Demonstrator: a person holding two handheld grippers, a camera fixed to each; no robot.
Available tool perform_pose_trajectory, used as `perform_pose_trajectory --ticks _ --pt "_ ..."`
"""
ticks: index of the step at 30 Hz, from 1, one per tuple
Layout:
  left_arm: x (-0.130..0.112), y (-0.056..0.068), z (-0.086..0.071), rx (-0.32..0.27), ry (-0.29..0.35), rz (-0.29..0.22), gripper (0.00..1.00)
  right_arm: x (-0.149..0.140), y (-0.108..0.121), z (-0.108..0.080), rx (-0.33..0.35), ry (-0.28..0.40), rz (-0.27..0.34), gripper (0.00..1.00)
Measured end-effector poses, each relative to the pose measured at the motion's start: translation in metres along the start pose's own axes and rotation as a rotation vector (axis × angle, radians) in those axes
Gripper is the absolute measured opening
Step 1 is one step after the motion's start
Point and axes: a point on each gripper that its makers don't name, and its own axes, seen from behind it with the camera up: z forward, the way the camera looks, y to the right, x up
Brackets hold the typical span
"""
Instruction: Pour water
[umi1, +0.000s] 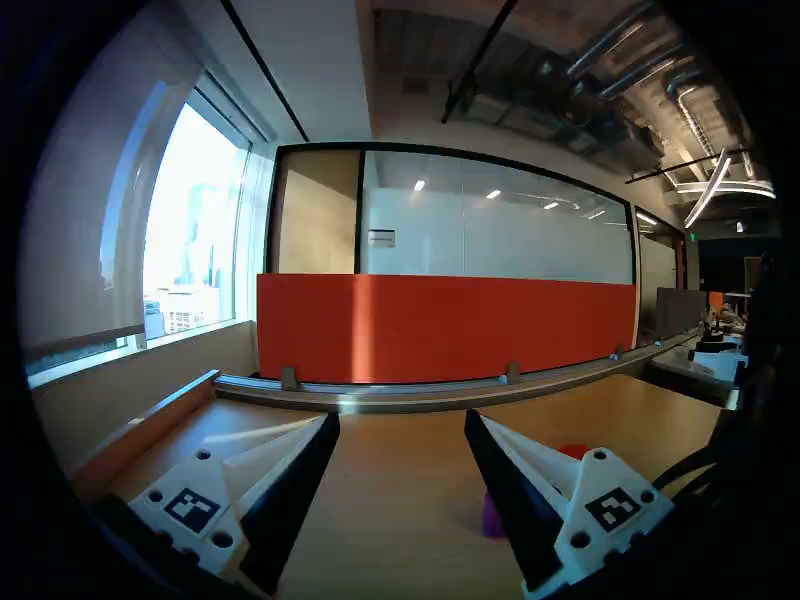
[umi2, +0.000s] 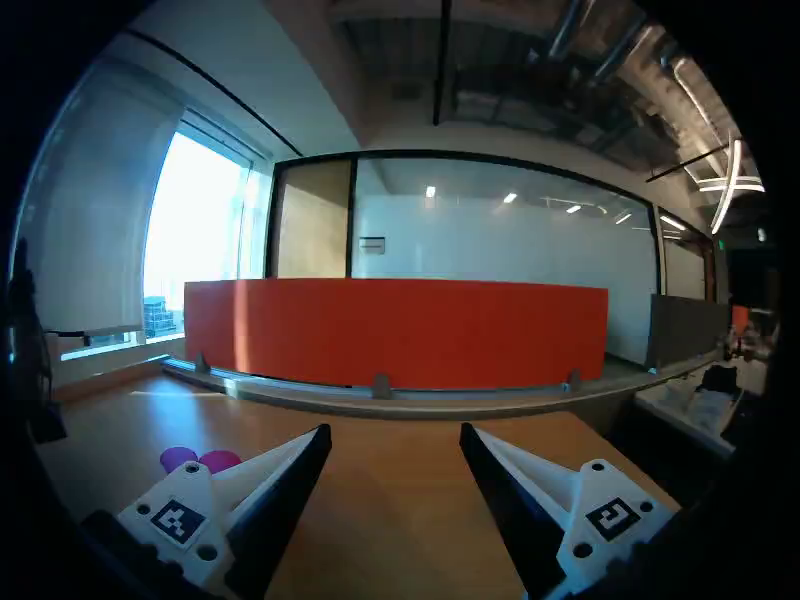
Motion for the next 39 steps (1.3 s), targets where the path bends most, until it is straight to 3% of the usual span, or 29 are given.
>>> perform_pose_trajectory --ticks 12,20,27,33,39 --pt "0.005 0.016 0.009 -0.073 -0.029 0.029 0.93 0.004 -0.009 0.003 0.061 -0.009 0.018 1.0" --pt "0.009 0.039 0.009 -0.194 -0.033 0.053 0.93 0.005 -0.026 0.004 0.18 -0.023 0.002 1.0" --pt "0.009 0.057 0.006 -0.297 -0.05 0.048 0.93 0.007 -0.054 -0.001 0.333 -0.053 0.018 0.99" --pt "0.009 0.064 0.007 -0.362 -0.077 0.017 0.92 0.009 -0.069 -0.004 0.416 -0.086 0.01 1.0" --pt "0.014 0.068 0.005 -0.414 -0.08 0.019 0.92 0.011 -0.076 -0.005 0.454 -0.091 -0.012 1.0"
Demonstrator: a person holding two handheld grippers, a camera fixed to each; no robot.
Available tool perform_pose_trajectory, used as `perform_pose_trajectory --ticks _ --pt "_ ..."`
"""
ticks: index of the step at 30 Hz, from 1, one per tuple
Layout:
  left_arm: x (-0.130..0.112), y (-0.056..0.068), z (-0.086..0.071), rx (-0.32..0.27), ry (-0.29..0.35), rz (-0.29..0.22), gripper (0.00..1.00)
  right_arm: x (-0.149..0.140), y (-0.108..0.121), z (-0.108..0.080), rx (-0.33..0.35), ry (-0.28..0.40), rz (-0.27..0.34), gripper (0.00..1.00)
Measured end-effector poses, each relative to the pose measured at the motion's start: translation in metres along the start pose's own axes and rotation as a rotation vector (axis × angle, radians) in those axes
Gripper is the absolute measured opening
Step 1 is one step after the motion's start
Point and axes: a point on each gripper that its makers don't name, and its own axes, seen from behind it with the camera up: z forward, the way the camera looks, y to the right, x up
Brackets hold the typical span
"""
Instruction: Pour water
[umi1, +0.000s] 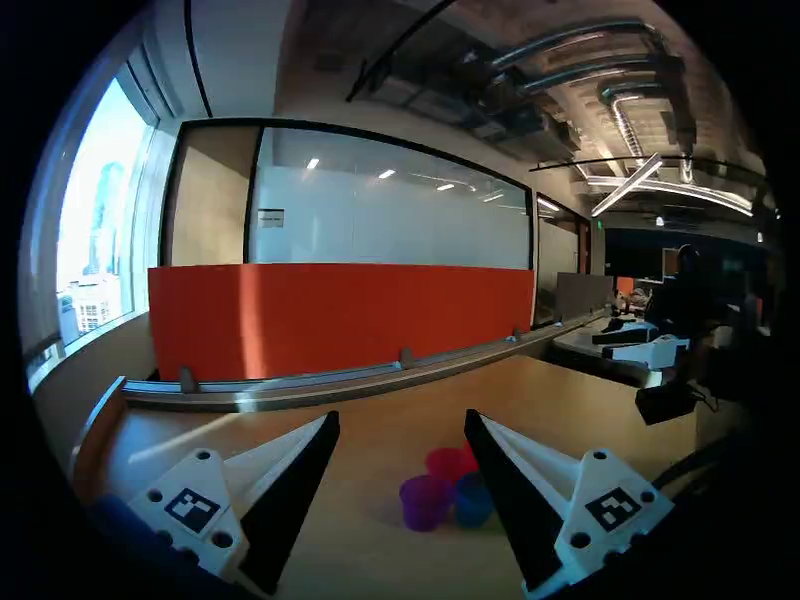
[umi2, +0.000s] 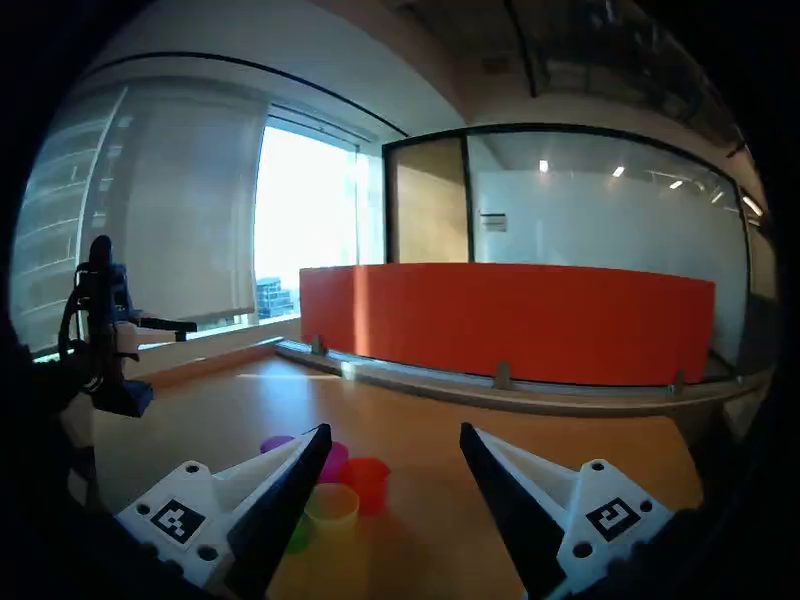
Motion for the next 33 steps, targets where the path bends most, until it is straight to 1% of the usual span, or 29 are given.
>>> perform_pose_trajectory --ticks 6,12,15,21,24,33 --pt "-0.004 0.002 0.001 -0.015 -0.016 0.037 0.93 -0.005 -0.007 0.003 0.025 -0.025 -0.041 1.0" --pt "-0.008 0.011 0.003 -0.057 -0.035 0.063 0.93 -0.012 -0.017 0.003 0.08 -0.076 -0.07 1.0" --pt "-0.011 0.015 0.004 -0.083 -0.051 0.077 0.93 -0.014 -0.019 0.002 0.103 -0.099 -0.084 1.0" --pt "-0.02 0.02 0.005 -0.121 -0.097 0.11 0.93 -0.02 -0.024 0.0 0.152 -0.15 -0.108 1.0" --pt "-0.027 0.024 0.005 -0.143 -0.119 0.12 0.93 -0.023 -0.028 -0.001 0.179 -0.173 -0.118 1.0" --pt "-0.041 0.031 0.003 -0.189 -0.155 0.139 0.93 -0.032 -0.036 -0.001 0.222 -0.215 -0.171 1.0"
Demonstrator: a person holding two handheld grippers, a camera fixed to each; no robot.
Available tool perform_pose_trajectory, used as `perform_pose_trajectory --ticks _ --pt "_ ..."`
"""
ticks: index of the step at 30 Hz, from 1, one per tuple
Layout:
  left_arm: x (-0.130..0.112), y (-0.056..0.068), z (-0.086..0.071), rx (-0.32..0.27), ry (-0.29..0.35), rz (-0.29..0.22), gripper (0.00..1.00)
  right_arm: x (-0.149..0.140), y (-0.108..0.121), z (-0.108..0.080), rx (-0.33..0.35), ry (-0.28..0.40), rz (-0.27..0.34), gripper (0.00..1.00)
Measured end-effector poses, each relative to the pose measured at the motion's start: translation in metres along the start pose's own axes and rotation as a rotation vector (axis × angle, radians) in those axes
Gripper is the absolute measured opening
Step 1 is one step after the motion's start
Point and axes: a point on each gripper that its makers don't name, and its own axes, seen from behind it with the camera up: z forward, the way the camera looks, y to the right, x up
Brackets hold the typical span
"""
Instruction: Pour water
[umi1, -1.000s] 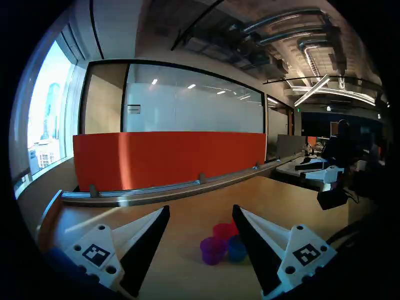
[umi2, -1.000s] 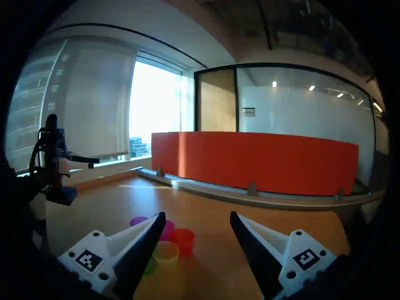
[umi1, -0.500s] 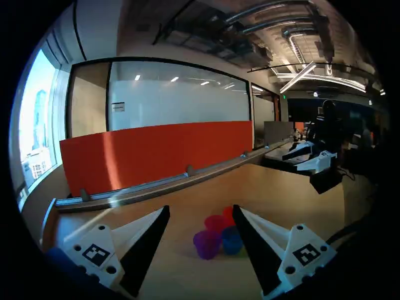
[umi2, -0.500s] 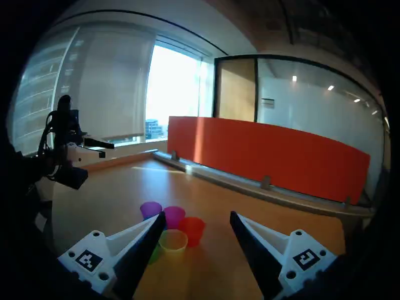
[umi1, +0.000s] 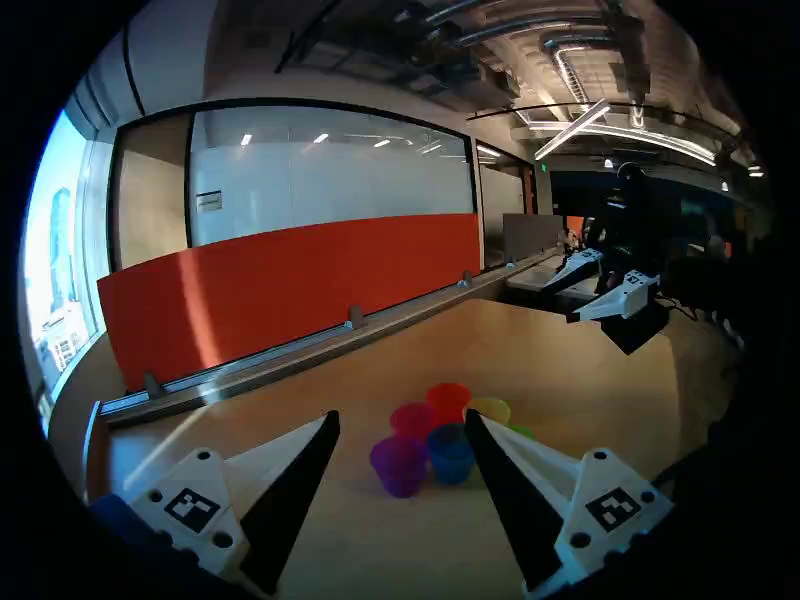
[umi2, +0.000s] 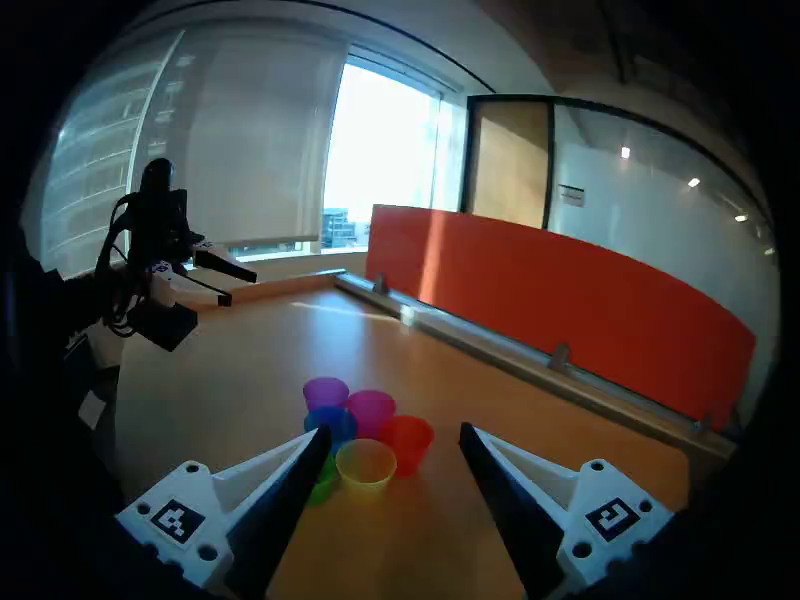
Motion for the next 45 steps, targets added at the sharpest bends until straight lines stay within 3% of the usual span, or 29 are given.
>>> perform_pose_trajectory --ticks 14,45 --pt "-0.021 0.01 0.002 -0.058 -0.05 0.008 0.93 -0.019 -0.015 0.007 0.071 -0.078 -0.047 1.0" --pt "-0.042 0.006 0.011 -0.044 -0.07 0.028 0.93 -0.094 -0.061 0.052 0.215 -0.19 -0.019 1.0"
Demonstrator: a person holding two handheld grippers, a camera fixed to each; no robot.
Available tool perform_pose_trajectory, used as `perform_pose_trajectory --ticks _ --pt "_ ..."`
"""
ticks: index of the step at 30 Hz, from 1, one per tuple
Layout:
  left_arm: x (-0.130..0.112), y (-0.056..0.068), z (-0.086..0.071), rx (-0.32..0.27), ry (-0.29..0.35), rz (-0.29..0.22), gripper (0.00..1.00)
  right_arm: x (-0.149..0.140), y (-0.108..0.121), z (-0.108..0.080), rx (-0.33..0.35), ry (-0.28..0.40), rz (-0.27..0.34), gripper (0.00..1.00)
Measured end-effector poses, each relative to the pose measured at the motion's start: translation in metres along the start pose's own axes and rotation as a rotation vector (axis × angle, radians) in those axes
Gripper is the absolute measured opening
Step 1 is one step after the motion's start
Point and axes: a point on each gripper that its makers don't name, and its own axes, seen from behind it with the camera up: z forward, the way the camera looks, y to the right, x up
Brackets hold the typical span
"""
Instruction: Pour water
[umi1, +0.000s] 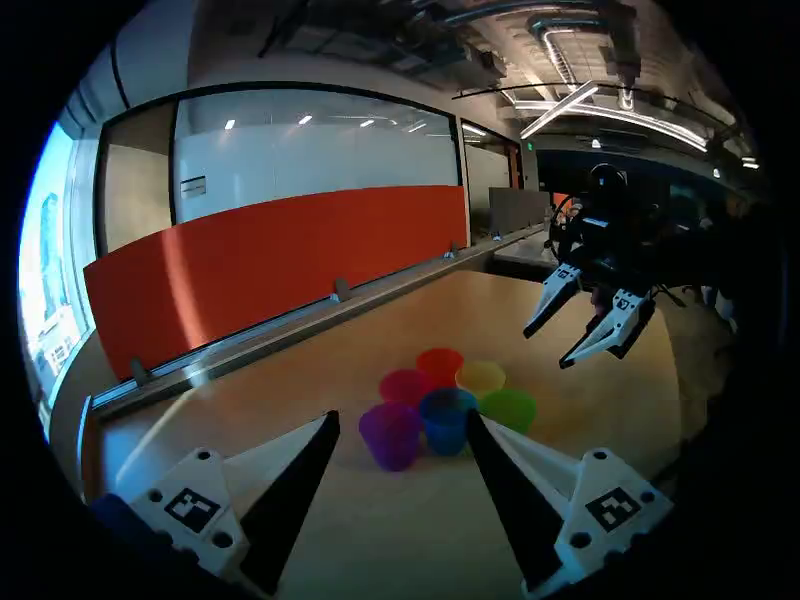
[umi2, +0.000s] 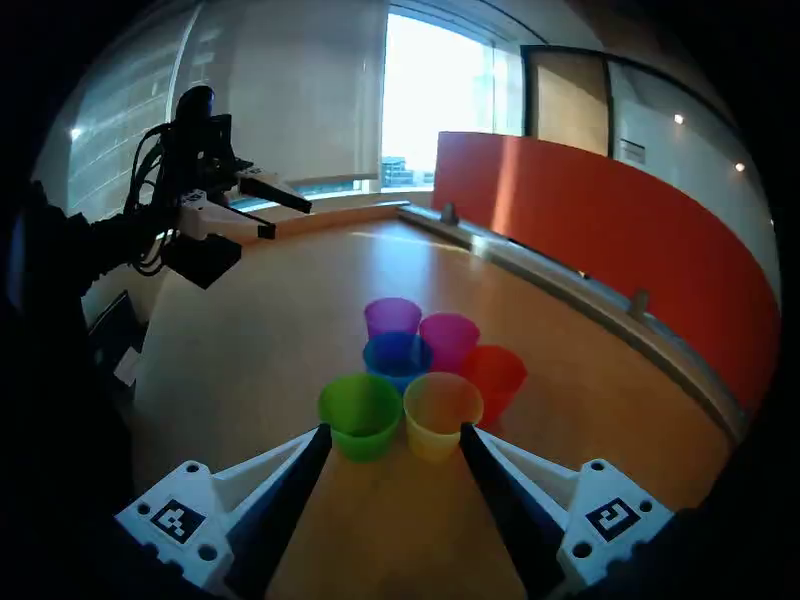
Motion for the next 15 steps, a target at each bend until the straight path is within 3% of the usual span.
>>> perform_pose_trajectory --ticks 15 --pt "-0.004 0.003 0.005 -0.003 -0.012 0.014 0.93 -0.028 -0.019 0.034 0.061 -0.054 -0.028 0.99"
